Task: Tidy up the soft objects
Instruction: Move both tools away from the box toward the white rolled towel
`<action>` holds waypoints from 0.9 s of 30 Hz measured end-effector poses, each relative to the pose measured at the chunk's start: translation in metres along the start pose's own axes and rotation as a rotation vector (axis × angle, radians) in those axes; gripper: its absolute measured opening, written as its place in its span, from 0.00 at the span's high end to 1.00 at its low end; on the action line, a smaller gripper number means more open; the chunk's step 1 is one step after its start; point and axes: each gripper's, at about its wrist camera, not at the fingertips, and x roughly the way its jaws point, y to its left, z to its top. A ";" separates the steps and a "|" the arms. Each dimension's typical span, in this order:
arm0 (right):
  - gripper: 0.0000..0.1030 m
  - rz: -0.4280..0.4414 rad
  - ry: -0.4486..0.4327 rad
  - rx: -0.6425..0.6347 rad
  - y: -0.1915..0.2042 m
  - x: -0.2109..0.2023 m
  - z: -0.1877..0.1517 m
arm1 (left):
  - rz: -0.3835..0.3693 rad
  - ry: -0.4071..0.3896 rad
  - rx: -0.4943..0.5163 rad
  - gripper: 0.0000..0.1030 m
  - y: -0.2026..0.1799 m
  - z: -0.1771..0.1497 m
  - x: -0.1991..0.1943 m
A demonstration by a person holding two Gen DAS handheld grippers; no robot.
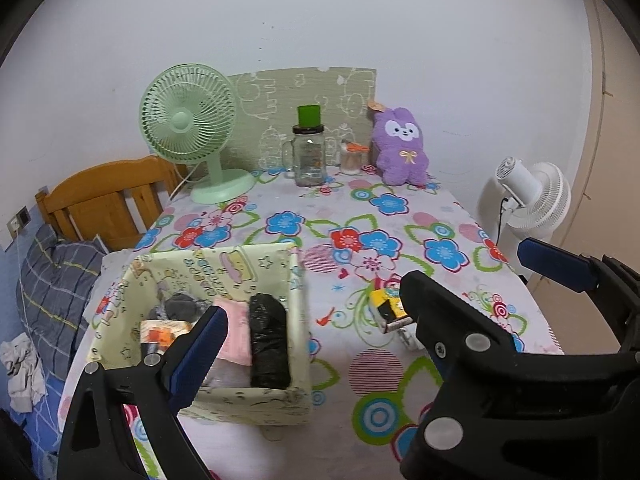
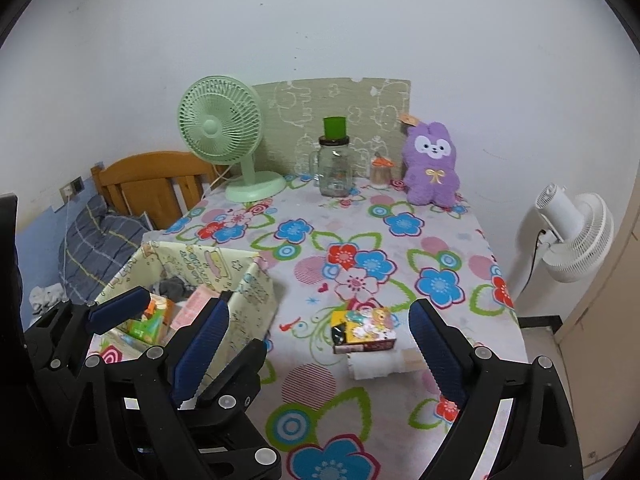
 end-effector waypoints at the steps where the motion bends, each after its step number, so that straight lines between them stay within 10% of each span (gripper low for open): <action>1: 0.09 -0.001 0.000 0.002 -0.002 0.000 -0.001 | -0.002 -0.002 0.003 0.05 -0.002 0.000 0.000; 27: 0.09 -0.074 0.073 0.046 -0.058 0.031 -0.027 | -0.064 0.117 0.076 0.05 -0.052 -0.013 0.050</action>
